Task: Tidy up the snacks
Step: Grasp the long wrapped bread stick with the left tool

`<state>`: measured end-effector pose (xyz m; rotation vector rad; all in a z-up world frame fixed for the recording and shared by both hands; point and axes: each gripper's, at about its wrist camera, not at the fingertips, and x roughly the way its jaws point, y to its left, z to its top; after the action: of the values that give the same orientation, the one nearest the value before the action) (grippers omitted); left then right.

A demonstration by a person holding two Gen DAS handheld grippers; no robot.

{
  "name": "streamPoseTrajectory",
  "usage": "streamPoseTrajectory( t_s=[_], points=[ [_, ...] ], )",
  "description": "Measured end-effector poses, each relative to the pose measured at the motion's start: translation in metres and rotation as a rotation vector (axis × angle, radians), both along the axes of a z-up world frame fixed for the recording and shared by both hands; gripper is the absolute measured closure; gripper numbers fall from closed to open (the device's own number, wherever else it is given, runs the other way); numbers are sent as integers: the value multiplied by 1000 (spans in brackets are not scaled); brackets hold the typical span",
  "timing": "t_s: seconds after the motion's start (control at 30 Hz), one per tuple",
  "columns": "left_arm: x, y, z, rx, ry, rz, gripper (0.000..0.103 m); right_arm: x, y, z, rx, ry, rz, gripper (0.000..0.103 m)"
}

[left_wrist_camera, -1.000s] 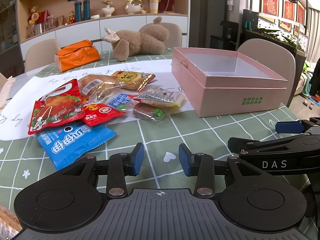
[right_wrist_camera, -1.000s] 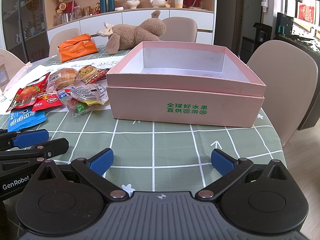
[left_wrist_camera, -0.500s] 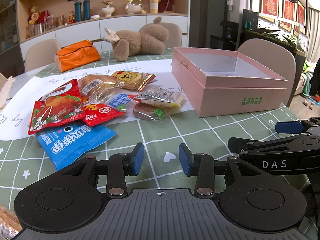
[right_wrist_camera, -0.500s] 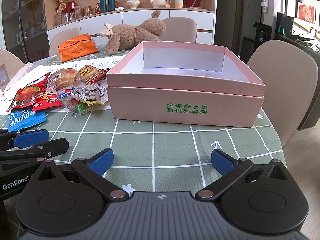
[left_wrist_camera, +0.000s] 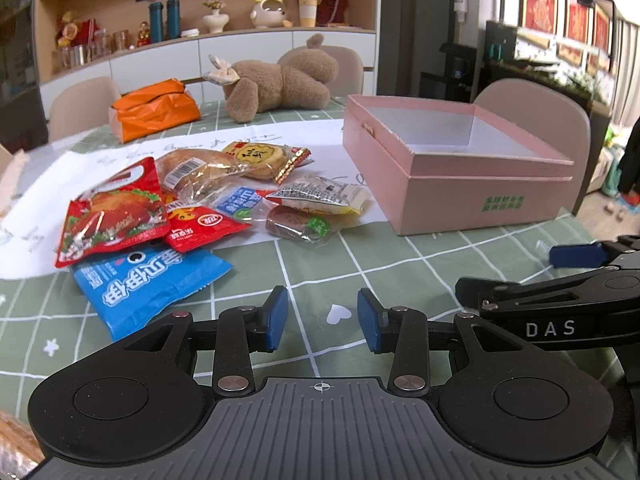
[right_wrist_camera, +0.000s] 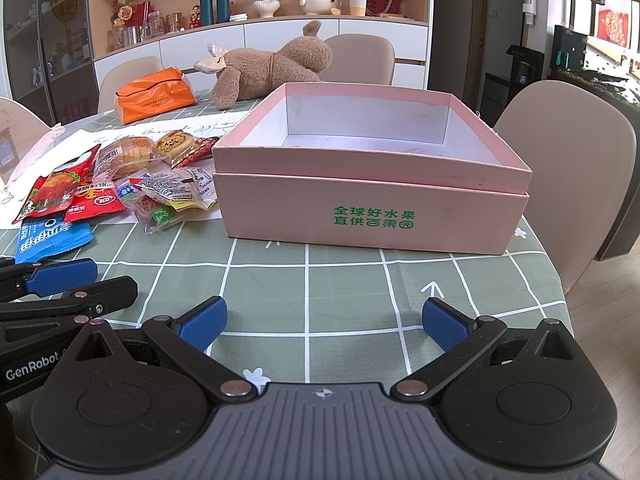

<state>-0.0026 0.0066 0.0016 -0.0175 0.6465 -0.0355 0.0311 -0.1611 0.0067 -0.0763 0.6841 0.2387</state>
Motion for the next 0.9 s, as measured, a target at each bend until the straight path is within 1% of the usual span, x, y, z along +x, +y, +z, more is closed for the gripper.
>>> streamPoseTrajectory(
  t_s=[0.03,0.07,0.1,0.13,0.17,0.2,0.23,0.3,0.33,0.37,0.43,0.47,0.5,0.53,0.57,0.63,0.7,0.73,0.83,0.9],
  points=[
    [1,4,2,-14,15,-19,61,2,-1,2,-6,22,17,0],
    [3,9,7,-38,51,-35,64,5,-2,4,-11,51,36,0],
    [3,17,12,-71,79,-39,64,6,-3,6,-19,78,47,0],
    [1,29,21,-126,109,-28,64,7,-3,8,-30,107,59,0],
    [-3,37,28,-164,125,-7,64,9,-5,9,-37,133,72,0],
    [-10,51,40,-211,146,37,64,10,-5,9,-40,145,81,0],
    [-17,64,49,-238,162,80,64,8,-6,11,-44,158,93,0],
    [-40,97,67,-270,194,204,64,5,-7,12,-46,158,102,0],
    [-50,113,71,-280,216,273,64,4,-7,13,-50,159,107,0],
    [-64,135,71,-301,259,376,64,3,-7,13,-55,167,119,0],
    [-84,167,66,-361,312,508,64,4,-3,17,-79,186,177,0],
    [-95,182,61,-406,321,562,64,3,-1,19,-95,182,201,2],
    [-103,194,57,-442,318,603,64,0,2,24,-113,159,223,11],
    [-109,202,55,-460,311,629,64,-5,6,29,-131,122,243,15],
    [-112,208,53,-479,304,656,64,-12,11,36,-152,67,276,15],
    [-108,211,50,-523,289,662,64,-23,24,48,-192,-10,363,12],
    [-97,209,47,-538,276,648,62,-23,37,57,-211,-9,444,11],
    [-91,207,45,-530,273,641,58,-22,45,59,-215,-6,473,11],
    [-63,191,42,-459,274,601,58,-11,66,59,-206,-8,524,11],
    [-47,176,43,-381,278,538,59,-1,73,59,-180,-17,527,11]
  ],
)
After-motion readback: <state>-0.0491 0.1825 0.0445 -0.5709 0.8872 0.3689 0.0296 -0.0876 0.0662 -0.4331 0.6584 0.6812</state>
